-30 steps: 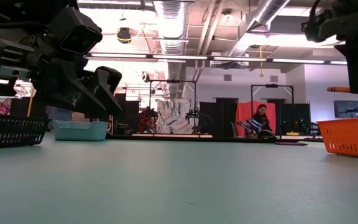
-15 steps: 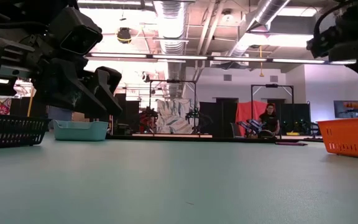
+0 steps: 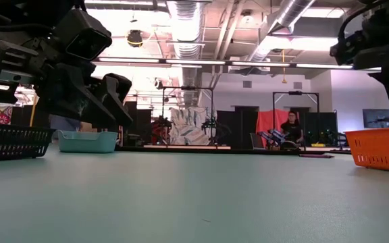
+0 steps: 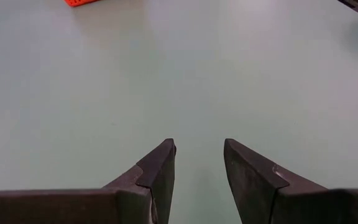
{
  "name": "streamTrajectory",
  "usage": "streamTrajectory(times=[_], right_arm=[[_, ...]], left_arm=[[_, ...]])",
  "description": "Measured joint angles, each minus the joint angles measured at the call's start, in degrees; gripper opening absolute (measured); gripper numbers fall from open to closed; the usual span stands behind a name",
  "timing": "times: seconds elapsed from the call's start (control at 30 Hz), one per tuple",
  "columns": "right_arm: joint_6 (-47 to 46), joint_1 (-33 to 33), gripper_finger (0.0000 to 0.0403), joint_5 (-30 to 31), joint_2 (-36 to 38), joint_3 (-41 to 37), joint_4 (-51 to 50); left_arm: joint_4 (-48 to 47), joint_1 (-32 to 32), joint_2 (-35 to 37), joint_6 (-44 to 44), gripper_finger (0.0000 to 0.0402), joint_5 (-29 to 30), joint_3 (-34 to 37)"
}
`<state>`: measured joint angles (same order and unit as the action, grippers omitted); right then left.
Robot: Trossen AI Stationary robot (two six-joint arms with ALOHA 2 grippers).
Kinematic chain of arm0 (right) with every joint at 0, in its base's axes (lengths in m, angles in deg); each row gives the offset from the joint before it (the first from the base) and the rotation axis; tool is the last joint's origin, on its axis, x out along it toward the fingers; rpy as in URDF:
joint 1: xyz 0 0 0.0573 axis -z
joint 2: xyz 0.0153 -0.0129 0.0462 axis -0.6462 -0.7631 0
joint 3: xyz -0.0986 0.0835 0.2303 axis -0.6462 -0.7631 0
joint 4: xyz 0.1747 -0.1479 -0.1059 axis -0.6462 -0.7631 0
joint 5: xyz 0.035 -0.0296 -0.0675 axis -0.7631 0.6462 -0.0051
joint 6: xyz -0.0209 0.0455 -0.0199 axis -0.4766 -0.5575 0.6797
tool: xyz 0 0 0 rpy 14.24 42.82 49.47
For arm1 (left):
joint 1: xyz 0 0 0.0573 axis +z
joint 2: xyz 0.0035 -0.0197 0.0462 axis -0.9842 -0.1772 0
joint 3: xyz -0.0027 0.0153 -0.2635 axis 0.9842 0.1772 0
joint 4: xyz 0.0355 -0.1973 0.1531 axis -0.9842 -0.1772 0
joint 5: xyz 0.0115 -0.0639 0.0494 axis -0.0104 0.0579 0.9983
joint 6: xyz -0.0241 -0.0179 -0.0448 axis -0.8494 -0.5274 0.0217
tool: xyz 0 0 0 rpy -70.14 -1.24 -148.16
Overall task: Sort crayons
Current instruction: Put the purple crayon into the black bin
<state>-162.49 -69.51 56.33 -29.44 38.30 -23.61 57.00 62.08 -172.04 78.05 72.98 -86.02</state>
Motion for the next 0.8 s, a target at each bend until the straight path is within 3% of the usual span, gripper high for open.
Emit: streamTrajectory(times=[0.2,0.5,0.63,0.8], right_arm=[[0.1,0.1,0.0148,2.8,0.0,0.0,0.6],[3.9,3.5,0.015,8.9,0.0,0.0,2.4],[13.5,10.2,0.015,12.3,0.6,0.0,5.8],[32.3,23.5,0.015,13.9,2.6,0.0,14.3]], left_arm=[[0.0,0.0,0.0,0.0,0.0128,0.0,0.0],[0.0,0.0,0.0,0.5,0.0128,0.0,0.0],[0.0,0.0,0.0,0.5,0.0128,0.0,0.0],[0.0,0.0,0.0,0.5,0.0128,0.0,0.0]])
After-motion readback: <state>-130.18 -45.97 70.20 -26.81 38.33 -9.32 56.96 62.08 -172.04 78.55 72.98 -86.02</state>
